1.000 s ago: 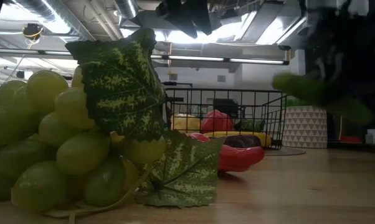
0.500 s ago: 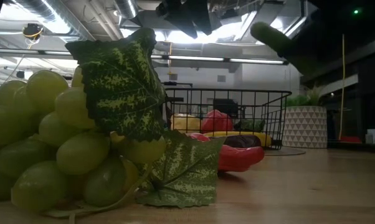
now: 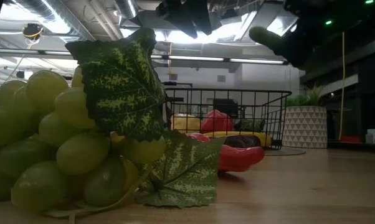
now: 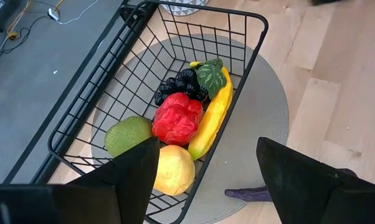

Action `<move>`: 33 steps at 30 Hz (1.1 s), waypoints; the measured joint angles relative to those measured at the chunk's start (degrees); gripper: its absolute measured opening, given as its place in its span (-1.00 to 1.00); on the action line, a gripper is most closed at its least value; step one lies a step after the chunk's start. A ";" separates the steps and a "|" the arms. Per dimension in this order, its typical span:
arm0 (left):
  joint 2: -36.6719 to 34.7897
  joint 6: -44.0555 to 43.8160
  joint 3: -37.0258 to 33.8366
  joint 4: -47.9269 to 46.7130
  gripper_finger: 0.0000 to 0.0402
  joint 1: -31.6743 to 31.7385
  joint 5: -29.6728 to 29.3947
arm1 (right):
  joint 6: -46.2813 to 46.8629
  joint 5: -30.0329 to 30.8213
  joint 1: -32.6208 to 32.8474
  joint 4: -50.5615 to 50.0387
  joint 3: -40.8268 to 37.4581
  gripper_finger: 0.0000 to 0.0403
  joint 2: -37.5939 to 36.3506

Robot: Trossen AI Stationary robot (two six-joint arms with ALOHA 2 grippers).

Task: Build produce basket
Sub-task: Put the green cucumber into the black wire basket

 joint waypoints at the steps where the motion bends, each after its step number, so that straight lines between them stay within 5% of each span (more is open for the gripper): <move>1: 0.00 0.01 0.00 0.01 0.32 0.01 0.00 | -1.57 -0.50 -1.59 1.70 0.01 -0.38 0.00; 6: 0.00 0.01 0.00 0.02 0.32 0.00 0.00 | -12.76 -12.73 -10.35 12.86 0.03 -0.38 0.00; 12: 0.00 0.01 0.00 0.00 0.32 0.00 0.00 | -27.45 -37.38 -20.07 29.37 0.03 -0.37 0.00; 22: 0.00 -0.01 0.00 0.02 0.32 0.00 -0.02 | -20.41 -68.79 -30.22 32.29 0.03 -0.37 0.00; 33: 0.00 -0.01 0.00 0.01 0.32 0.00 0.00 | -20.36 -70.81 -30.86 32.40 0.03 -0.37 0.00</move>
